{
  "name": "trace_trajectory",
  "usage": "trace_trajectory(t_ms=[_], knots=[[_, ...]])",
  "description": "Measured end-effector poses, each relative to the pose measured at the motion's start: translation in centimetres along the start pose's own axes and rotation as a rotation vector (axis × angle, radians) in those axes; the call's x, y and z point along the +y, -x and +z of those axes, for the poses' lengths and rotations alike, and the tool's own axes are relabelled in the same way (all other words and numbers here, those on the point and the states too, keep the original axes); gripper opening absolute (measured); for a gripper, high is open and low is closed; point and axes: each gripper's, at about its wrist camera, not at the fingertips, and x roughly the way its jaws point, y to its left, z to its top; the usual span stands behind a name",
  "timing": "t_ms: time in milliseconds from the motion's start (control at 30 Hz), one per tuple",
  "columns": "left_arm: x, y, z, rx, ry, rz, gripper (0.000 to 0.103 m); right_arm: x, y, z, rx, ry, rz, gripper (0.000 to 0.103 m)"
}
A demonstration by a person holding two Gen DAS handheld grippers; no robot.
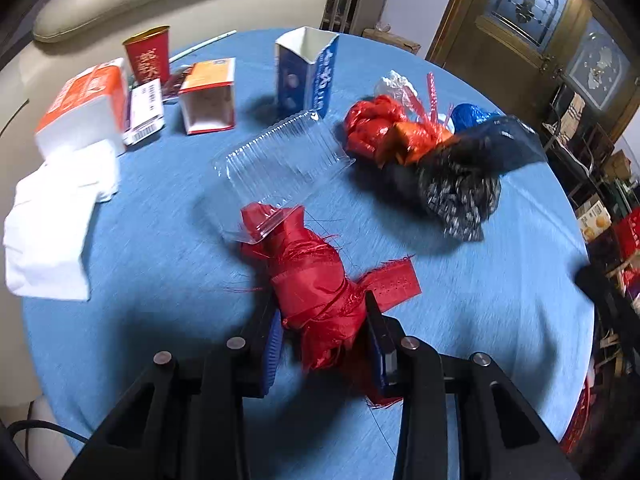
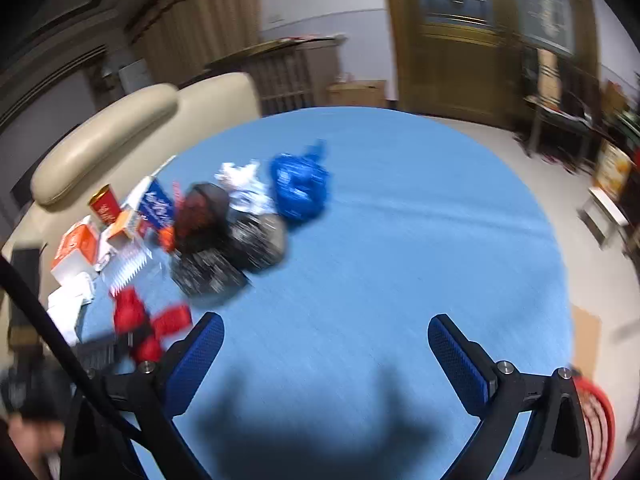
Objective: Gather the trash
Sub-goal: 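Grasp the black plastic bags with the right gripper while the left holds the red bag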
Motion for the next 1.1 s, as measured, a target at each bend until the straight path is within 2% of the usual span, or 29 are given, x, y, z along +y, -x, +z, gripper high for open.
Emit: trace_trajectory(t_ms=[67, 167, 367, 567, 600, 633, 667, 733, 867, 1100], knots=[[0.5, 0.3, -0.5, -0.001, -0.002, -0.016, 0.038, 1.7, -2.5, 1.4, 0.036, 0.046, 0.033, 0.103], [1.1, 0.6, -0.8, -0.004, -0.022, -0.043, 0.038, 3.5, -4.6, 2.6, 0.019, 0.089, 0.083, 0.103], [1.3, 1.4, -0.8, -0.019, -0.078, -0.158, 0.038, 5.5, -8.5, 4.2, 0.039, 0.169, 0.030, 0.103], [0.6, 2.3, -1.6, -0.025, -0.142, -0.199, 0.038, 6.1, -12.2, 4.1, 0.120, 0.204, 0.019, 0.103], [0.6, 2.4, -1.7, -0.023, -0.142, -0.208, 0.038, 6.0, -12.5, 4.0, 0.132, 0.197, 0.033, 0.091], [0.5, 2.7, -1.8, -0.024, -0.139, -0.230, 0.038, 5.7, -12.7, 3.8, 0.155, 0.177, 0.059, 0.070], [0.5, 3.0, -1.9, -0.029, -0.138, -0.256, 0.038, 5.5, -12.6, 3.8, 0.156, 0.164, 0.062, 0.068], [0.3, 3.8, -2.3, -0.056, -0.155, -0.298, 0.038, 5.0, -12.0, 3.7, 0.161, 0.150, 0.077, 0.057], [-0.7, 5.0, -3.1, -0.086, -0.210, -0.338, 0.038, 3.9, -9.5, 2.7, 0.137, 0.125, 0.101, 0.055], [-2.6, 6.1, -4.0, -0.100, -0.244, -0.333, 0.038, 1.5, -5.1, 0.8, 0.097, 0.069, 0.120, 0.055]])
